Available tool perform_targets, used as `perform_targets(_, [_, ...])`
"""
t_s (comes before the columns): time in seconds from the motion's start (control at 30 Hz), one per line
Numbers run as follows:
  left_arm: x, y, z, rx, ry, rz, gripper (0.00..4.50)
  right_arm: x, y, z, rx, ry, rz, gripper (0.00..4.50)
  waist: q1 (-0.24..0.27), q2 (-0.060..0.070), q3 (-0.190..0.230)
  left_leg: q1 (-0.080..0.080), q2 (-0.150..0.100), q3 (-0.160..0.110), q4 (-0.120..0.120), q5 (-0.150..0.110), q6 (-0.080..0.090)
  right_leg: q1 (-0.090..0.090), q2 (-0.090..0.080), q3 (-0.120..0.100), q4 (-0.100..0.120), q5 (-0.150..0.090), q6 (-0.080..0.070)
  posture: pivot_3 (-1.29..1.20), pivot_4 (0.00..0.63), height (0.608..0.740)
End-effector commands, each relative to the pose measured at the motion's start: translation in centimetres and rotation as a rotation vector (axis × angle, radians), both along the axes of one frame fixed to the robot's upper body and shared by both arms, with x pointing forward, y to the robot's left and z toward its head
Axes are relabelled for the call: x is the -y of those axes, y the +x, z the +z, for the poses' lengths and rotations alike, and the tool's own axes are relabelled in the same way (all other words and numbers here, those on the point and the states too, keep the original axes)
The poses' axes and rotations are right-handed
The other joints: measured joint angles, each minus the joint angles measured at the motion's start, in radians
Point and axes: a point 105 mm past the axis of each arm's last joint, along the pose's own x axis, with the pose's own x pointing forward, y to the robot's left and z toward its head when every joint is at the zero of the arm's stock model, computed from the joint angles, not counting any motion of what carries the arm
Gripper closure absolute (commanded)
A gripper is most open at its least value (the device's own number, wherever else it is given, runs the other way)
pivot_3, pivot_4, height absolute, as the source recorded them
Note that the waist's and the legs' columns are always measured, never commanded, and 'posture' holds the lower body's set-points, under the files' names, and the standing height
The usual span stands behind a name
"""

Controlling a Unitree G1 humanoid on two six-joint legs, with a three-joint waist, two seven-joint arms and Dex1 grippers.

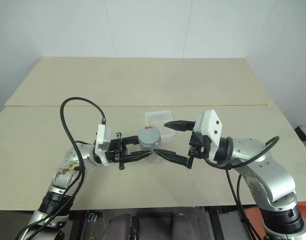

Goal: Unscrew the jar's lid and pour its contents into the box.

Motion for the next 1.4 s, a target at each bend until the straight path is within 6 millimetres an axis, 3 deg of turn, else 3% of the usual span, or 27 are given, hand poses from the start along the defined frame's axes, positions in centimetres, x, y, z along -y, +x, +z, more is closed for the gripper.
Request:
perform_targets(0.03, [0.5,-0.2,1.0,0.056,-0.012,-0.019,2.66,-0.9,-0.1,1.0,0.046,0.013,0.031,0.05,0.0,0.0,0.0,0.0,0.0,0.0,0.0,0.0,0.0,0.0,0.0,0.0,0.0,0.0,0.0,0.0,0.15,0.74])
perform_targets(0.53, [0.8,-0.2,1.1,0.062,-0.02,-0.02,2.66,-2.7,1.1,1.6,0.074,0.03,0.06,0.05,0.0,0.0,0.0,0.0,0.0,0.0,0.0,0.0,0.0,0.0,0.0,0.0,0.0,0.0,0.0,0.0,0.15,0.74])
perform_targets(1.4, [0.6,0.0,1.0,0.064,-0.011,-0.027,2.66,0.3,1.0,1.1,0.055,0.017,-0.068,0.05,0.0,0.0,0.0,0.0,0.0,0.0,0.0,0.0,0.0,0.0,0.0,0.0,0.0,0.0,0.0,0.0,0.15,0.74])
